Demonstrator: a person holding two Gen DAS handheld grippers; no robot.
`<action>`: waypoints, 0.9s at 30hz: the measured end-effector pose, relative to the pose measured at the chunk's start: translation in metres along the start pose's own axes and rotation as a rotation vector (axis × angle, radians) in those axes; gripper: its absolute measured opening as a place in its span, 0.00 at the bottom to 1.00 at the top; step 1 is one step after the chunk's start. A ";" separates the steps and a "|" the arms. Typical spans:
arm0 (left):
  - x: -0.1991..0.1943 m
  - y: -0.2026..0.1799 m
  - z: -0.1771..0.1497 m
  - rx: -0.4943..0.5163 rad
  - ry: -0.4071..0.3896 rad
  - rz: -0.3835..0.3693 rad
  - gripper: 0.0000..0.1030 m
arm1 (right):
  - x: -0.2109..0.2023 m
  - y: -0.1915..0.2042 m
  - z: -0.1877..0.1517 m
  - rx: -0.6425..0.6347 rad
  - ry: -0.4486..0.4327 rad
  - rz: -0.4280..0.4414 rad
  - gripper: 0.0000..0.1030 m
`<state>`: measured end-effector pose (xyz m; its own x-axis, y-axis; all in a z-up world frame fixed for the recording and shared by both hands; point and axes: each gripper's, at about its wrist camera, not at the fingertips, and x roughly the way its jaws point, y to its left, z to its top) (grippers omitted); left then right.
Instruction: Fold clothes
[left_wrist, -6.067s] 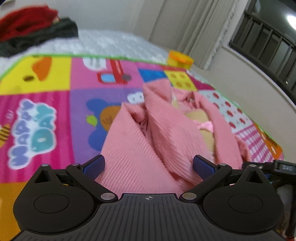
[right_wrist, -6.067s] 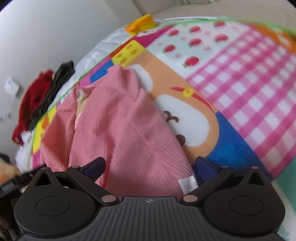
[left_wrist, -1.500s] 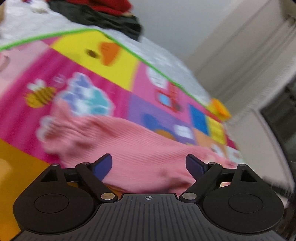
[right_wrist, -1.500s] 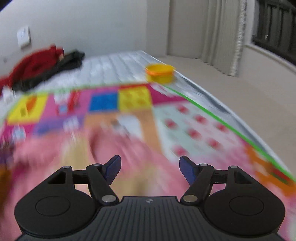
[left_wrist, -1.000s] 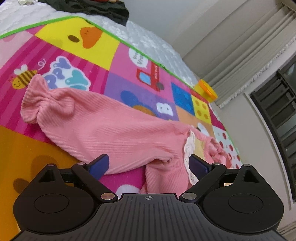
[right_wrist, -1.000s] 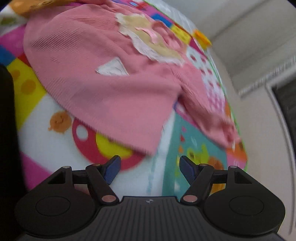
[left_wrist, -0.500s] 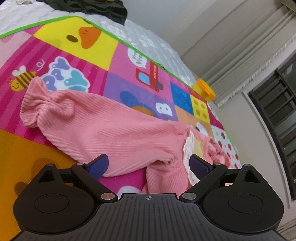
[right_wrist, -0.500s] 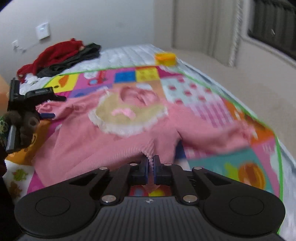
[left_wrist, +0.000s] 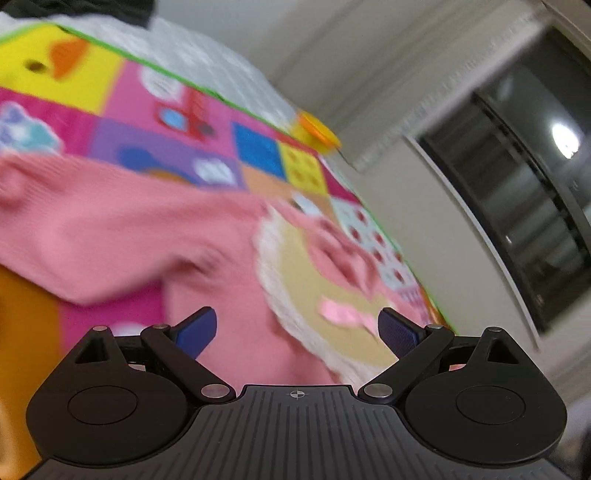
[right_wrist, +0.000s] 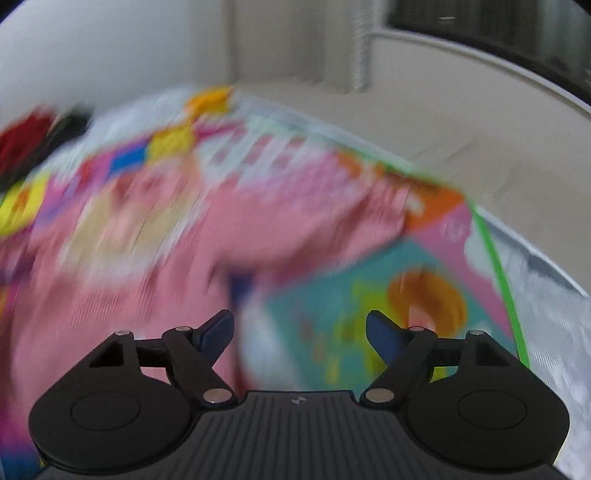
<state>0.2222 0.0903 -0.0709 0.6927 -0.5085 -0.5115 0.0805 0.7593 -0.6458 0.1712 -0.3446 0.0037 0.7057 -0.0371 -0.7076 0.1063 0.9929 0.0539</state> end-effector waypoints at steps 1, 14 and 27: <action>0.005 -0.005 -0.005 0.026 0.020 -0.008 0.95 | 0.016 -0.002 0.013 0.052 -0.022 -0.021 0.77; 0.011 0.015 -0.004 -0.020 0.041 0.035 0.95 | 0.131 -0.057 0.037 0.409 -0.042 -0.134 0.06; -0.036 0.053 0.020 -0.242 -0.218 0.248 0.95 | 0.003 0.130 0.137 -0.007 -0.319 0.380 0.02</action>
<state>0.2162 0.1571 -0.0756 0.8075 -0.2045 -0.5533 -0.2609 0.7174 -0.6460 0.2832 -0.2315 0.1053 0.8729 0.2956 -0.3881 -0.2038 0.9437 0.2604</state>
